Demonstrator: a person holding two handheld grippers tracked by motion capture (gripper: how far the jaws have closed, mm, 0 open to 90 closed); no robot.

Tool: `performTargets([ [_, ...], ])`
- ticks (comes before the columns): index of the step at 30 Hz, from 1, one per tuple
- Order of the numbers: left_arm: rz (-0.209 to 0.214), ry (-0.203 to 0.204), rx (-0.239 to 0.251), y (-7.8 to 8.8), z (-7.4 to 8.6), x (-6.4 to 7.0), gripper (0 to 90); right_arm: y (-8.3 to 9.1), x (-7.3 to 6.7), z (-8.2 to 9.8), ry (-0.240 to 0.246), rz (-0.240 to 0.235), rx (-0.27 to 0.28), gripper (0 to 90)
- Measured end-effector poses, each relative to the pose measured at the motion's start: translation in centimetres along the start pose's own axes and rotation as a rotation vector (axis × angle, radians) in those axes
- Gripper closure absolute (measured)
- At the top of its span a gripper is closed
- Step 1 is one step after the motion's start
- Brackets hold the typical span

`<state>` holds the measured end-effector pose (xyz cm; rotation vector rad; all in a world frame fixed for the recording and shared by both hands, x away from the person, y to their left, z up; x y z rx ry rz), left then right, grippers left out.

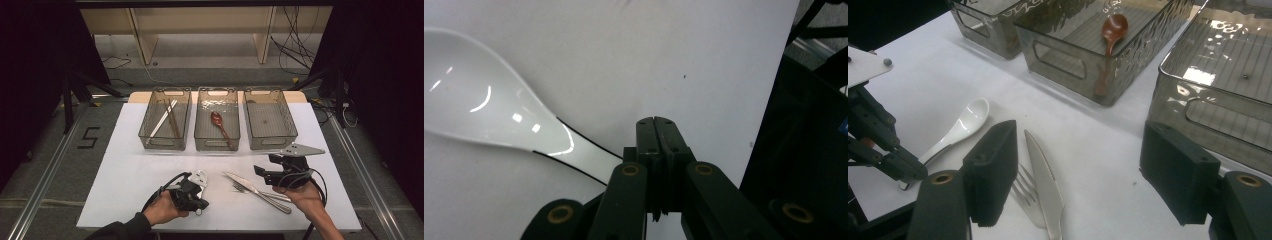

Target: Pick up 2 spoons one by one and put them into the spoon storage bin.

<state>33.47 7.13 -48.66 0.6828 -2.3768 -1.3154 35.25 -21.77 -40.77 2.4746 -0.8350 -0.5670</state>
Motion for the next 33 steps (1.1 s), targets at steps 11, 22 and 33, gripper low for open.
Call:
performTargets([
  [11,-0.023,-0.005,-0.09,1.0,0.8,-1.6,88.8,0.0,0.0,-0.1,-0.001,0.001,0.003,32.5],
  [22,-0.083,0.043,-0.121,2.1,1.7,-3.9,88.7,0.0,0.0,-0.1,0.002,0.001,0.003,32.5],
  [33,-0.154,0.085,-0.074,3.3,1.8,-5.7,88.7,-0.1,0.0,-0.2,0.004,0.0,0.004,32.5],
])
Point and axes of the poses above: each handheld gripper's, and its own axes: y roughly backward along the jaws, z roughly out of its underside, x roughly to its right, the point moved 2 cm from there along -y, roughly forward along the jaws, and after that the axes turned 12 degrees about -z, right-handed, at the moved point
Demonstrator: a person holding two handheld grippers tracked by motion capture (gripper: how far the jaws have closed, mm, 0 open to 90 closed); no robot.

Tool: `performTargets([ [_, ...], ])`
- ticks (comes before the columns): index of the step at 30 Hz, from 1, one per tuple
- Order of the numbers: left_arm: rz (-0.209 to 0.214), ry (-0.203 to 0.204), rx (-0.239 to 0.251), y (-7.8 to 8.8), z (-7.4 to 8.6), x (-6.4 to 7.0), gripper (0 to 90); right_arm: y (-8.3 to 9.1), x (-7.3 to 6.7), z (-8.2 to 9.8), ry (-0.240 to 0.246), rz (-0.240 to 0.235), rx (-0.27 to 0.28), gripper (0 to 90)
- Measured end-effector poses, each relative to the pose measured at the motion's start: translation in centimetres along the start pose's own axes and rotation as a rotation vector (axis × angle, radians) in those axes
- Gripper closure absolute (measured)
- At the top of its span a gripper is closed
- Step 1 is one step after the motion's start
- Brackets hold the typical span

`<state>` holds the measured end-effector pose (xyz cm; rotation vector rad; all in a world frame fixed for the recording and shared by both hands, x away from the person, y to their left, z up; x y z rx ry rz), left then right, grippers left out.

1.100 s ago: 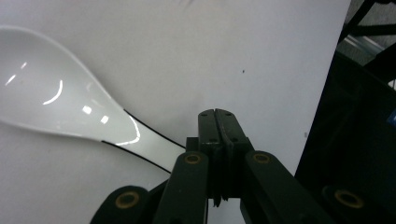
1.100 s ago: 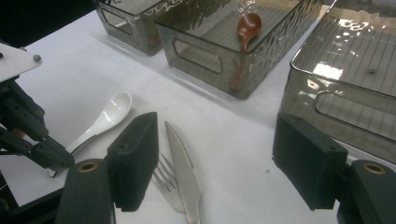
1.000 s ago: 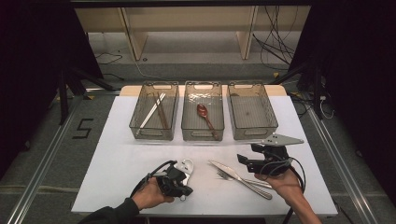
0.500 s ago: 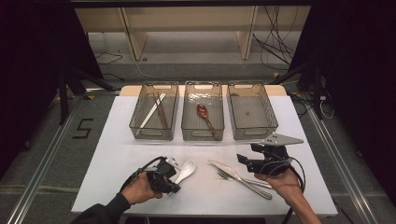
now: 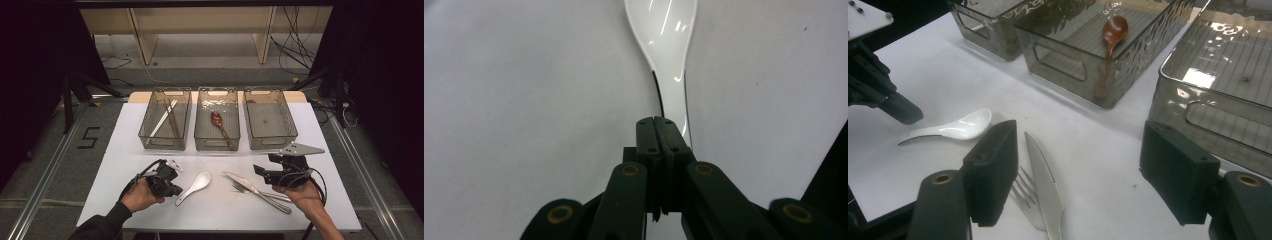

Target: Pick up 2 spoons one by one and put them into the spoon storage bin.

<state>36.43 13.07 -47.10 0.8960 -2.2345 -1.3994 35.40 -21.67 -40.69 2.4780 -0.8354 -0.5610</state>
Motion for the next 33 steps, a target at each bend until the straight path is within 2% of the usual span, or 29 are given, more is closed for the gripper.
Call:
performTargets([
  [3,0.002,0.005,0.023,0.2,-0.2,0.2,88.4,0.0,0.0,0.0,-0.001,0.0,-0.004,32.5],
  [5,0.008,0.011,0.029,0.1,-0.3,0.3,84.0,0.0,0.0,0.0,0.0,-0.001,-0.003,32.5],
  [6,0.011,0.014,0.03,0.1,-0.3,0.3,80.2,0.0,0.0,0.0,0.001,-0.002,-0.003,32.5],
  [11,0.01,0.062,0.026,-0.2,-0.7,0.1,47.7,-0.1,0.0,0.0,0.0,0.0,-0.004,32.5],
  [15,0.007,0.072,0.011,-0.5,-0.8,0.4,33.5,-0.1,0.0,0.0,-0.002,-0.001,-0.005,32.5],
  [17,0.002,0.072,0.009,-0.8,-0.9,0.6,30.1,-0.1,0.0,0.0,-0.002,-0.002,-0.004,32.5],
  [21,0.002,0.065,0.0,-1.1,-1.1,1.0,29.1,-0.1,0.0,0.0,-0.001,-0.003,-0.003,32.5],
  [33,-0.006,0.028,-0.043,-2.0,-1.3,1.7,45.1,-0.1,0.0,0.0,-0.001,-0.003,-0.004,32.5],
])
Point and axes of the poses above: each handheld gripper's, and its own axes: y roughly backward along the jaws, z roughly out of its underside, x roughly to its right, the point moved 2 cm from there along -y, roughly forward along the jaws, and after that the axes turned 12 degrees about -z, right-handed, at the moved point
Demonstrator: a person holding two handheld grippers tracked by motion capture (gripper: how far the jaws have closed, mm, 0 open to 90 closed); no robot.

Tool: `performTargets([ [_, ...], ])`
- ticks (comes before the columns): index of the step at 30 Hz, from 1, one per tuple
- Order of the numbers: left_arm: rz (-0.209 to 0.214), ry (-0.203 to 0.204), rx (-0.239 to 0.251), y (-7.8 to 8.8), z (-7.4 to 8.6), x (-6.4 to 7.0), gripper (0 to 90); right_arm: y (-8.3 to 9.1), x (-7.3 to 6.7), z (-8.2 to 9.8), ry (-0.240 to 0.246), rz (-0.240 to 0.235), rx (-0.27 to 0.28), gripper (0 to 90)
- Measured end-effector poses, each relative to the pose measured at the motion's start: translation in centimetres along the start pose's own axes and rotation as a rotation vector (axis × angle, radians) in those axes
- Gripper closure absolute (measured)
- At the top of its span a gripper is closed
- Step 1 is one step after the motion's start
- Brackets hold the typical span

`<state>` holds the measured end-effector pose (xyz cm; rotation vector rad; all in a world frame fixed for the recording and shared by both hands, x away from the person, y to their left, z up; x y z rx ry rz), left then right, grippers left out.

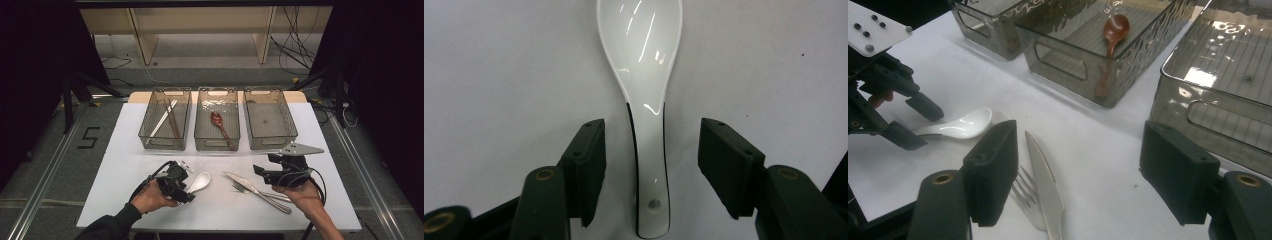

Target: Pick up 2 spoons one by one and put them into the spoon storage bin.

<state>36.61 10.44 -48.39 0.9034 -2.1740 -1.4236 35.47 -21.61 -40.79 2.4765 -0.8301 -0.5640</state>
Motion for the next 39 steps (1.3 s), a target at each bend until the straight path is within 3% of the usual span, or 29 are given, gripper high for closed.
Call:
performTargets([
  [12,-0.048,-0.056,-0.018,-0.23,-0.07,0.49,58.5,0.0,0.03,-0.01,0.0,0.0,0.002,32.6],
  [19,-0.071,-0.067,-0.011,-0.26,-0.06,0.19,72.8,-0.01,0.02,-0.02,-0.001,0.001,-0.001,32.6],
  [36,-0.045,-0.087,0.001,0.06,-0.2,0.08,75.2,0.06,0.02,-0.03,-0.001,0.001,0.002,32.8],
  [39,-0.046,-0.075,0.025,0.36,-0.29,-0.01,75.2,0.06,0.02,-0.03,0.0,0.001,0.001,32.8],
])
Point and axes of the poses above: each handheld gripper's, and its own axes: y roughly backward along the jaws, z roughly out of its underside, x roughly to its right, the point moved 2 cm from there along -y, roughly forward along the jaws, and after that the axes turned 12 degrees about -z, right-handed, at the moved point
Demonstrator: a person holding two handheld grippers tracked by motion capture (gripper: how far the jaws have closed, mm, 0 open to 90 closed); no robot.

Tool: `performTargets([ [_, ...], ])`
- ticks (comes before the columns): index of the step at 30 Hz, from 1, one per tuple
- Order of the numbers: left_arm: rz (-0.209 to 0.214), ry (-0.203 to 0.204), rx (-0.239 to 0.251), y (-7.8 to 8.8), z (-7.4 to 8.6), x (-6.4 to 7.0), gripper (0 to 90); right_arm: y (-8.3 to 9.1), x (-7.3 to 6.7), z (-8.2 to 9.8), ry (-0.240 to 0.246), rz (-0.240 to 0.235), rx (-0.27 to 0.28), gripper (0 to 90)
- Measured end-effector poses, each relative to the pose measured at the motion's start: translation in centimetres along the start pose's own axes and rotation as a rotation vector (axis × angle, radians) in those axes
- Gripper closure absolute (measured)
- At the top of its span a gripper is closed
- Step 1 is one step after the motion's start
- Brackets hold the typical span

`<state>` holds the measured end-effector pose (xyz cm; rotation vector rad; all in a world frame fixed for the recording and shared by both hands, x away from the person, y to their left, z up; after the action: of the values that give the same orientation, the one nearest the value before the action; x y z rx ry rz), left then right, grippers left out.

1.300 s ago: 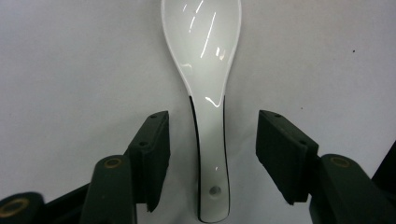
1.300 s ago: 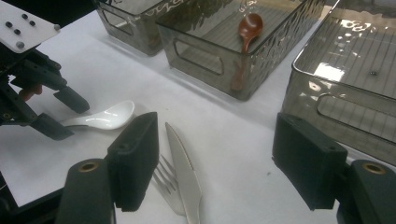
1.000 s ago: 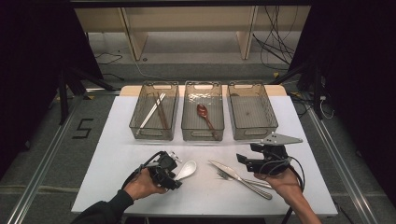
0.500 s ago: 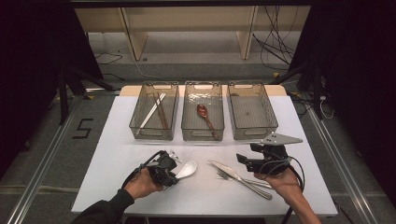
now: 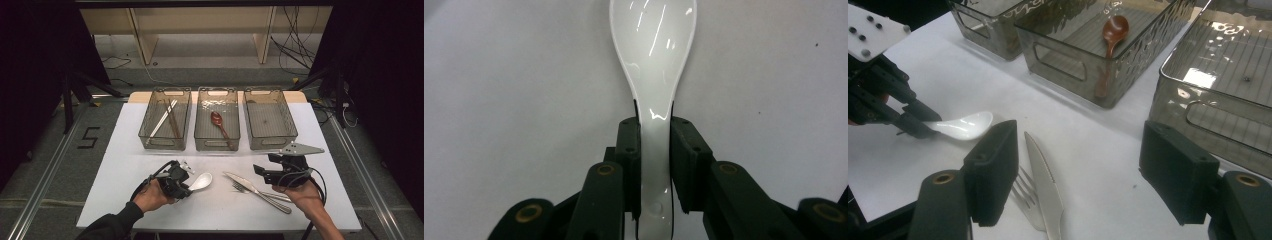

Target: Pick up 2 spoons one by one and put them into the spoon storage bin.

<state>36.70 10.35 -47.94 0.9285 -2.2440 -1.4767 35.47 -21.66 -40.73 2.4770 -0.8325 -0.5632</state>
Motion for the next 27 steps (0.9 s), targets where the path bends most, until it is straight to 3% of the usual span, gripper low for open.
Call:
performTargets([
  [9,0.007,0.036,0.041,0.7,-0.1,-0.6,75.2,0.0,0.0,0.0,0.0,0.0,0.002,32.8],
  [17,0.017,0.094,0.132,2.3,-0.8,-1.6,75.1,0.1,0.0,0.0,-0.002,0.001,0.006,32.8],
  [27,0.022,0.139,0.232,4.0,-2.4,-3.0,75.1,0.2,0.0,-0.1,0.0,-0.008,0.019,32.5],
])
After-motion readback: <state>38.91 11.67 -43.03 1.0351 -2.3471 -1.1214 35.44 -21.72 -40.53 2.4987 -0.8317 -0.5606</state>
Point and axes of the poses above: each handheld gripper's, and its own axes: y roughly backward along the jaws, z roughly out of its underside, x roughly to its right, the point moved 2 cm from there along -y, roughly forward along the jaws, and after that the axes turned 12 degrees about -z, right-handed, at the moved point
